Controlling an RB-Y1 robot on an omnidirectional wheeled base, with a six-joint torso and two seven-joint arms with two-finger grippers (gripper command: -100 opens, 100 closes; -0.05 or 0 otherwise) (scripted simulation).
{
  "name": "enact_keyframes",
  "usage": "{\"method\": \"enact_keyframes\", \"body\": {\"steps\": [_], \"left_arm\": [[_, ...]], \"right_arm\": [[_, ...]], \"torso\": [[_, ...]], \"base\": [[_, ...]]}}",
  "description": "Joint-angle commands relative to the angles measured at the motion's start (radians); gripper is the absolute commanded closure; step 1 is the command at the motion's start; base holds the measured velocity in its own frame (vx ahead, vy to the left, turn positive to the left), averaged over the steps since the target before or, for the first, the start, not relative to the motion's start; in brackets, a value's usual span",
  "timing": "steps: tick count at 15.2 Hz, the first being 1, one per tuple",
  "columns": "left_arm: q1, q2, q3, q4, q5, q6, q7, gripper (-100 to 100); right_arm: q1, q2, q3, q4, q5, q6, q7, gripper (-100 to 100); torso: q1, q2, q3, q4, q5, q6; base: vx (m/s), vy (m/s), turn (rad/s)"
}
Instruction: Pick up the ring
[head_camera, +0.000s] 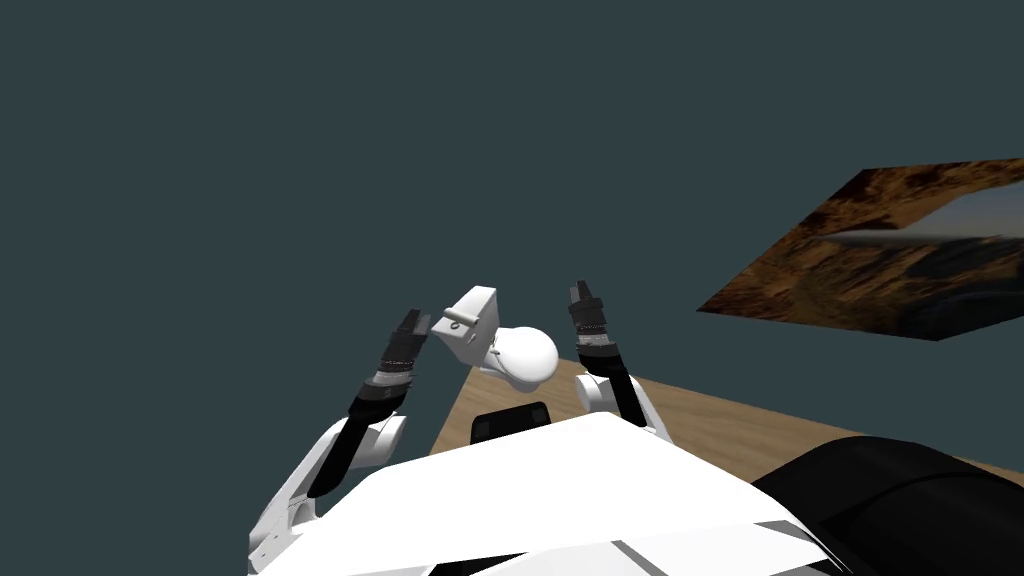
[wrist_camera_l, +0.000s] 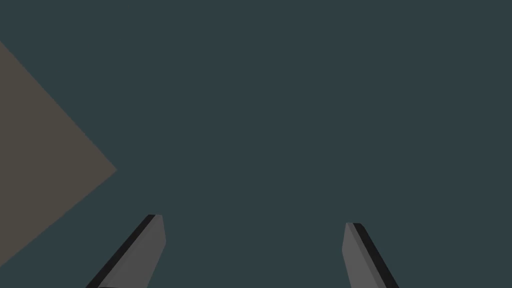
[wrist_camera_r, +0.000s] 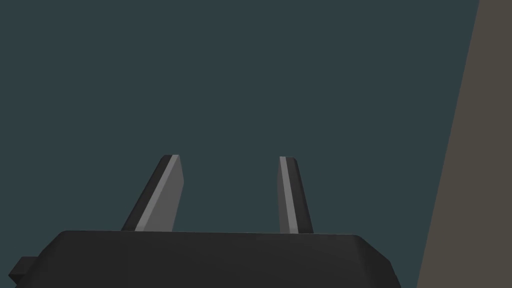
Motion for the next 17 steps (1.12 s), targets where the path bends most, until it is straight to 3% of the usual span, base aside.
{"method": "enact_keyframes", "body": {"steps": [1, 4, 5, 6, 7, 8, 9, 10, 11, 12, 13, 14, 16, 17], "left_arm": [[-0.010, 0.050, -0.009, 0.035, -0.017, 0.013, 0.000, -100], [-0.017, 0.091, -0.019, 0.062, -0.031, 0.024, -0.002, -100], [-0.025, 0.126, -0.028, 0.089, -0.046, 0.036, -0.004, -100], [-0.025, 0.126, -0.028, 0.089, -0.046, 0.036, -0.004, -100], [-0.033, 0.161, -0.038, 0.116, -0.061, 0.048, -0.006, -100], [-0.033, 0.161, -0.038, 0.116, -0.061, 0.048, -0.006, -100], [-0.041, 0.195, -0.048, 0.145, -0.077, 0.061, -0.008, -100], [-0.041, 0.195, -0.048, 0.145, -0.077, 0.061, -0.008, -100], [-0.049, 0.229, -0.059, 0.174, -0.092, 0.074, -0.010, -100], [-0.049, 0.229, -0.059, 0.174, -0.092, 0.074, -0.010, -100], [-0.057, 0.262, -0.069, 0.203, -0.108, 0.087, -0.012, -100], [-0.057, 0.262, -0.069, 0.203, -0.108, 0.087, -0.012, -100], [-0.074, 0.317, -0.090, 0.256, -0.140, 0.113, -0.016, -100], [-0.074, 0.326, -0.090, 0.262, -0.140, 0.113, -0.016, -100]], "right_arm": [[0.000, 0.000, 0.000, 0.000, 0.000, 0.000, 0.000, 0], [0.000, 0.000, 0.000, 0.000, 0.000, 0.000, 0.000, 0], [0.000, 0.000, 0.000, 0.000, 0.000, 0.000, 0.000, 0], [0.000, 0.000, 0.000, 0.000, 0.000, 0.000, 0.000, 0], [0.000, 0.000, 0.000, 0.000, 0.000, 0.000, 0.000, 0], [0.000, 0.000, 0.000, 0.000, 0.000, 0.000, 0.000, 0], [0.000, 0.000, 0.000, 0.000, 0.000, 0.000, 0.000, 0], [0.000, 0.000, 0.000, 0.000, 0.000, 0.000, 0.000, 0], [0.000, 0.000, 0.000, 0.000, 0.000, 0.000, 0.000, 0], [0.000, 0.000, 0.000, 0.000, 0.000, 0.000, 0.000, 0], [0.000, 0.000, 0.000, 0.000, 0.000, 0.000, 0.000, 0], [0.000, 0.000, 0.000, 0.000, 0.000, 0.000, 0.000, 0], [0.000, 0.000, 0.000, 0.000, 0.000, 0.000, 0.000, 0], [0.000, 0.000, 0.000, 0.000, 0.000, 0.000, 0.000, 0]], "torso": [[0.000, 0.000, 0.000, 0.000, 0.000, 0.000], [0.000, 0.000, 0.000, 0.000, 0.000, 0.000], [0.000, 0.000, 0.000, 0.000, 0.000, 0.000], [0.000, 0.000, 0.000, 0.000, 0.000, 0.000], [0.000, 0.000, 0.000, 0.000, 0.000, 0.000], [0.000, 0.000, 0.000, 0.000, 0.000, 0.000], [0.000, 0.000, 0.000, 0.000, 0.000, 0.000], [0.000, 0.000, 0.000, 0.000, 0.000, 0.000], [0.000, 0.000, 0.000, 0.000, 0.000, 0.000], [0.000, 0.000, 0.000, 0.000, 0.000, 0.000], [0.000, 0.000, 0.000, 0.000, 0.000, 0.000], [0.000, 0.000, 0.000, 0.000, 0.000, 0.000], [0.000, 0.000, 0.000, 0.000, 0.000, 0.000], [0.000, 0.000, 0.000, 0.000, 0.000, 0.001]], "base": [[-0.001, 0.001, -0.123], [-0.001, 0.003, -0.104], [0.000, 0.002, -0.136], [-0.001, 0.004, -0.107], [-0.001, 0.002, -0.121], [-0.001, 0.003, -0.098], [0.000, 0.001, -0.139], [0.001, 0.003, -0.109], [0.001, 0.002, -0.123], [0.001, 0.003, -0.108], [0.001, 0.001, -0.149], [0.001, 0.003, -0.120], [0.001, 0.002, -0.171], [0.002, 0.004, -0.145]]}}
